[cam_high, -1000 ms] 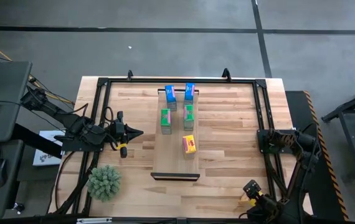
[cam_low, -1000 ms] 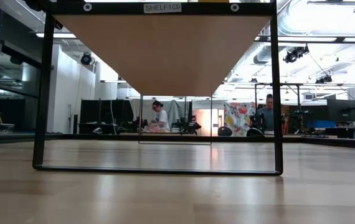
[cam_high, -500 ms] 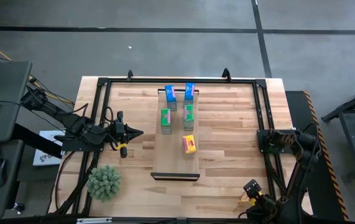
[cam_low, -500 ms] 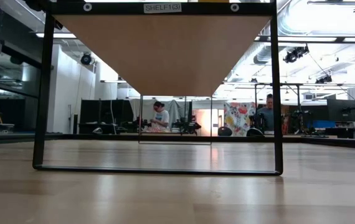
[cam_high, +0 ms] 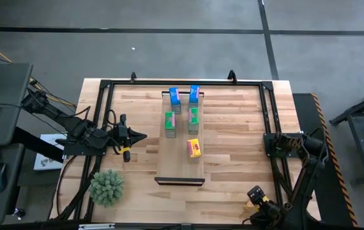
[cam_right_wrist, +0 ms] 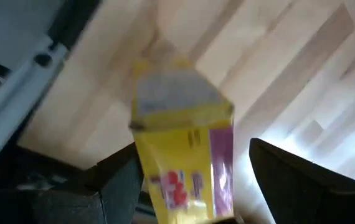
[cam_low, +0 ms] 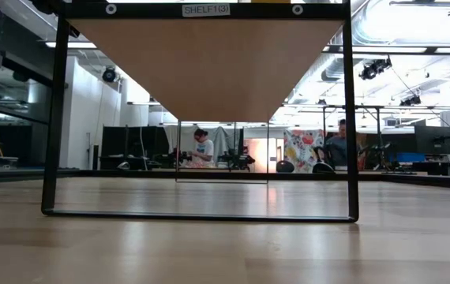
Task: Stack cereal on shelf
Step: Put the yellow cereal box on the shelf aligned with the other yellow cereal box
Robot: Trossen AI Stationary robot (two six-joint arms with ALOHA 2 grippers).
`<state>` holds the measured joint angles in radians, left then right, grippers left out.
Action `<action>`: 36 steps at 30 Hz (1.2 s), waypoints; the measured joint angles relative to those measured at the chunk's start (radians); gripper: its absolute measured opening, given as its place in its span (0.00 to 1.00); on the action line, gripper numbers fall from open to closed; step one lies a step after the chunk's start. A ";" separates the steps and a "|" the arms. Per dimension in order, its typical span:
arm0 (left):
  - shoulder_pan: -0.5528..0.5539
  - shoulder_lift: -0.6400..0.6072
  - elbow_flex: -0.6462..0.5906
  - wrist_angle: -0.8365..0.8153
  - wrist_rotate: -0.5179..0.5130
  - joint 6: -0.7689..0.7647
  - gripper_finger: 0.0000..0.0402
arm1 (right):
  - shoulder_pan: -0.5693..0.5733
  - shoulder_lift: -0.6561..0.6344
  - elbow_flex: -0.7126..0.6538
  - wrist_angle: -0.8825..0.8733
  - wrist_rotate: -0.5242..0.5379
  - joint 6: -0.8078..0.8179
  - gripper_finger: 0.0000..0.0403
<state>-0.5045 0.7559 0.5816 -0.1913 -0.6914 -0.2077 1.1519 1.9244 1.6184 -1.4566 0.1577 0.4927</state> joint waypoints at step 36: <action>0.000 0.017 0.000 -0.005 -0.001 0.008 0.00 | 0.014 0.000 0.002 0.085 -0.058 0.128 0.69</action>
<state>-0.5045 0.7732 0.5816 -0.1965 -0.6923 -0.2000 1.1658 1.9244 1.6199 -1.3716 0.0998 0.6211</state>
